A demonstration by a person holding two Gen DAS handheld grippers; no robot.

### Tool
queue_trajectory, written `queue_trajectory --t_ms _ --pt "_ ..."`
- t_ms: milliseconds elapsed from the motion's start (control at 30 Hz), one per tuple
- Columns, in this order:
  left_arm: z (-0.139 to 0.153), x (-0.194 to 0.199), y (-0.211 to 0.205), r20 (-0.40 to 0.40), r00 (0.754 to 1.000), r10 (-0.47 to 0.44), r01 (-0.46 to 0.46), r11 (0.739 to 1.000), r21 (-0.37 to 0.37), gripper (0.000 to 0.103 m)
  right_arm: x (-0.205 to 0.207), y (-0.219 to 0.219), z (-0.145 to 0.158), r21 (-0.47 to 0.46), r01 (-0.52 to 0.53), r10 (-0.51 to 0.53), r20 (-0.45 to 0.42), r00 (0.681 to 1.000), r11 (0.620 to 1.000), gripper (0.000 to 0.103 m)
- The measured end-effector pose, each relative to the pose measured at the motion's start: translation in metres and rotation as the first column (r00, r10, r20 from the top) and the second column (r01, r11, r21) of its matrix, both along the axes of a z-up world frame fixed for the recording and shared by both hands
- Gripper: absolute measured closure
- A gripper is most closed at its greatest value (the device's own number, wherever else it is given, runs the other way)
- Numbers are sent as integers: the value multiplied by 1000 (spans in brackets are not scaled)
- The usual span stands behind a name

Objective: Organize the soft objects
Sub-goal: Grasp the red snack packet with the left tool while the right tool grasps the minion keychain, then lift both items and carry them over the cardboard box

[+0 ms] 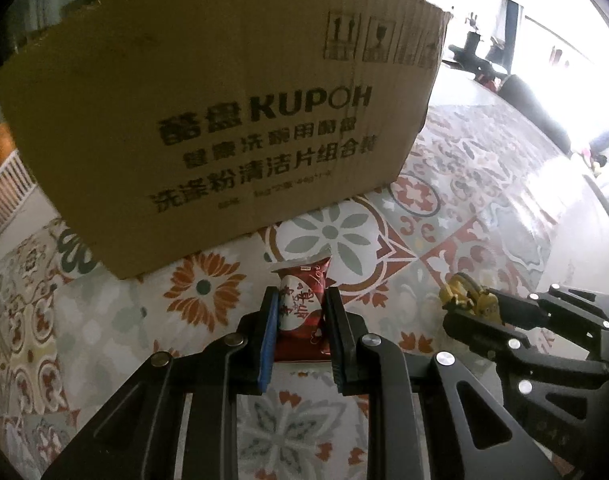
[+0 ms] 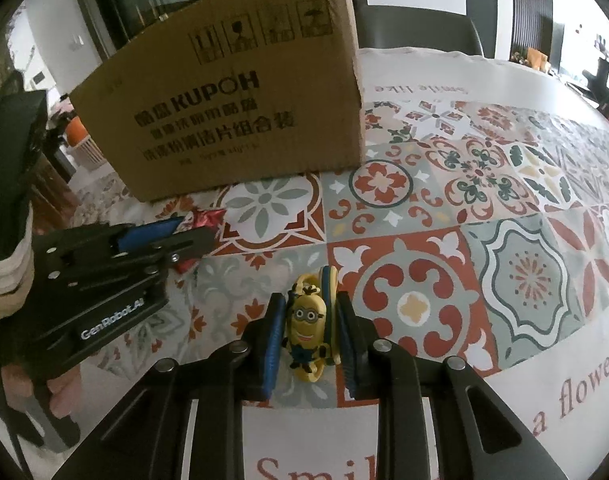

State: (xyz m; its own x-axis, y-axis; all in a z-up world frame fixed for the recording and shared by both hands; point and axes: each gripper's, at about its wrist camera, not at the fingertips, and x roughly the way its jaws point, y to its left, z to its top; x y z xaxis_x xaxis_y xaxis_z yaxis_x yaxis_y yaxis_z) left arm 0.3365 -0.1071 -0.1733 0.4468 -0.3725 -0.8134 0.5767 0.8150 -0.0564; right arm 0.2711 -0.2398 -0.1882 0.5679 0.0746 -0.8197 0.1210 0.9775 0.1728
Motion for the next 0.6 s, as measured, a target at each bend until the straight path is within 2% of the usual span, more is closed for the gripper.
queue_trajectory --t_ms 200,600 --pt "17 -18 10 51 998 40 -40 999 -2 80 -9 -2 10 14 -5 5 26 1000 1000 77" --pt "57 -56 33 104 984 145 -137 988 -75 80 -33 2 47 -6 -40 41 114 993 999 77"
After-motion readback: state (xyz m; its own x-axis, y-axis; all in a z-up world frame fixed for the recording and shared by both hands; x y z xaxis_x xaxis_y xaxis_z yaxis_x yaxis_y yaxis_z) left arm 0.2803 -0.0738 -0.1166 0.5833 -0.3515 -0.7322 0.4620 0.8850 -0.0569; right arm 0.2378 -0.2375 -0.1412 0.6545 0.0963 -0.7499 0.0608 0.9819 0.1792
